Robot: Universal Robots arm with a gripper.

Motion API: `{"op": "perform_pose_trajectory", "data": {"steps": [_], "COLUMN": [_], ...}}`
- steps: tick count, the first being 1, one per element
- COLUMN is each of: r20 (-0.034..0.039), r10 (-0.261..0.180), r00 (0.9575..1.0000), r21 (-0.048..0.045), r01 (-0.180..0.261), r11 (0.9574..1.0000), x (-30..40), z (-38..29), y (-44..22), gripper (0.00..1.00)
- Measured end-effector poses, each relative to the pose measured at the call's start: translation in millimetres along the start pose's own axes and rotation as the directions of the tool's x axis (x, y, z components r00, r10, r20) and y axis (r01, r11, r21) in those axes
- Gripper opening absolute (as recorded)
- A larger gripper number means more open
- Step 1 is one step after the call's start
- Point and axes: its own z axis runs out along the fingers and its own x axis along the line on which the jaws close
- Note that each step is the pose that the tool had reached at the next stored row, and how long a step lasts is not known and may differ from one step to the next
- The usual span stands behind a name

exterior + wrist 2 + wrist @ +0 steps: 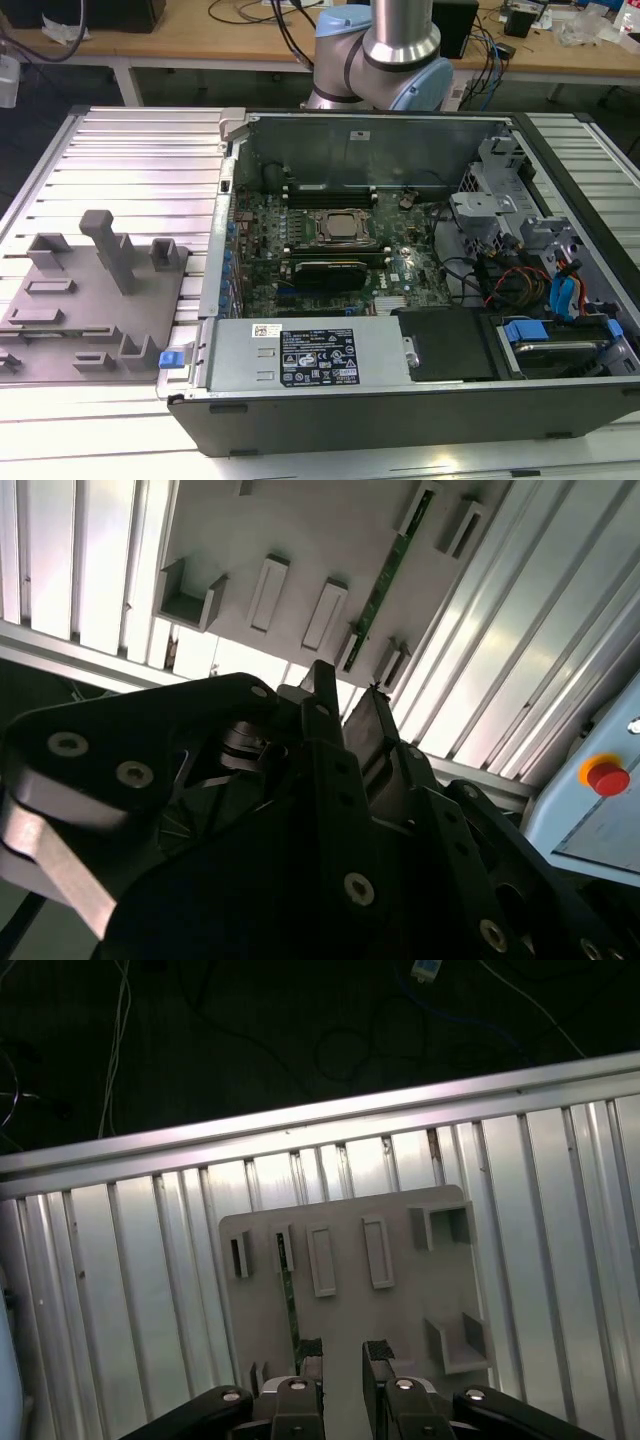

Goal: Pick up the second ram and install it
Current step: 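Pick up the second ram and move it above second insertion slot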

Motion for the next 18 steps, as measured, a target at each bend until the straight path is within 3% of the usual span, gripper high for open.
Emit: {"op": "perform_pose_trajectory", "data": {"steps": [18], "r20": [0.0000], "r10": [0.000], "r00": [1.0000], "r21": [-0.0001], "r01": [0.000], "r11": [1.0000], "x": [-0.1], "z": [21.9], "y": [-0.4], "gripper": [0.30]}}
